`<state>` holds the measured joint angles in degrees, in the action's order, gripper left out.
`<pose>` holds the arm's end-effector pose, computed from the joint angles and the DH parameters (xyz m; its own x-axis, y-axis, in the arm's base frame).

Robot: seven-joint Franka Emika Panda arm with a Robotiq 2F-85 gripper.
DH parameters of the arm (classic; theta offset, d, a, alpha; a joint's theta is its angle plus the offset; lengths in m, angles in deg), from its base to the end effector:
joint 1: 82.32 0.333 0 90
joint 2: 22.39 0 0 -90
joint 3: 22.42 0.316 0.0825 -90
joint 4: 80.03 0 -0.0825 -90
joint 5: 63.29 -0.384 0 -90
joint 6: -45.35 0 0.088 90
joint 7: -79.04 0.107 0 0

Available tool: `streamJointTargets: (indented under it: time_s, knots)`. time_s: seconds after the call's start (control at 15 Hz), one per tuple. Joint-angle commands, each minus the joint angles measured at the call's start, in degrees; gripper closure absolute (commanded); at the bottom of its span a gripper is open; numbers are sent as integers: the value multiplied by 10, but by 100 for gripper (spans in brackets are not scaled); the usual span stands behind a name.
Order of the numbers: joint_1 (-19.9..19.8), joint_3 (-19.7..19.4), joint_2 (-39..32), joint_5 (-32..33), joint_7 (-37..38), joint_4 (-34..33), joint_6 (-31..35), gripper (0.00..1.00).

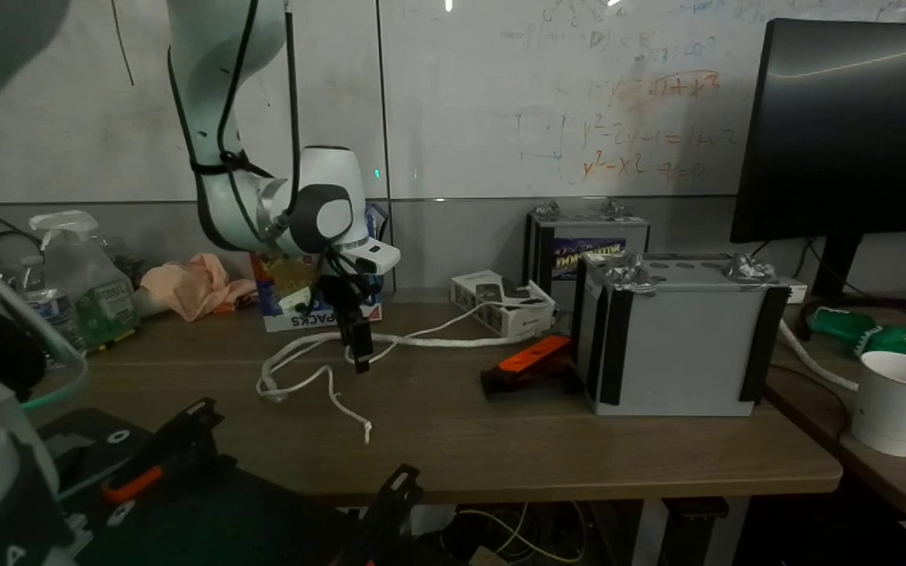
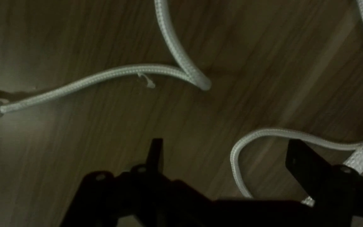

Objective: Put the two ropes in the box one at a time

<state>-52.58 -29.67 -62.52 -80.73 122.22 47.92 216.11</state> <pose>0.4898 0.1729 0.0640 0.8070 -0.5877 0.0576 -0.5868 -0.8091 -0.0338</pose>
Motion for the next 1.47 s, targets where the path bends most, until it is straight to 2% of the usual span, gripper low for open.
streamJointTargets:
  time_s: [0.0, 0.13, 0.27, 0.93, 1.4]
  knots:
    - [55, -56, -10, 34, 60, -15, -20, 0]
    - [55, -60, -16, 44, 72, -22, -26, 0]
    - [26, -35, -13, 45, 61, -26, -32, 0]
    - [-12, -24, -49, 47, 60, -57, -38, 0]
    - [-2, -25, -51, 55, 61, -61, -35, 0]
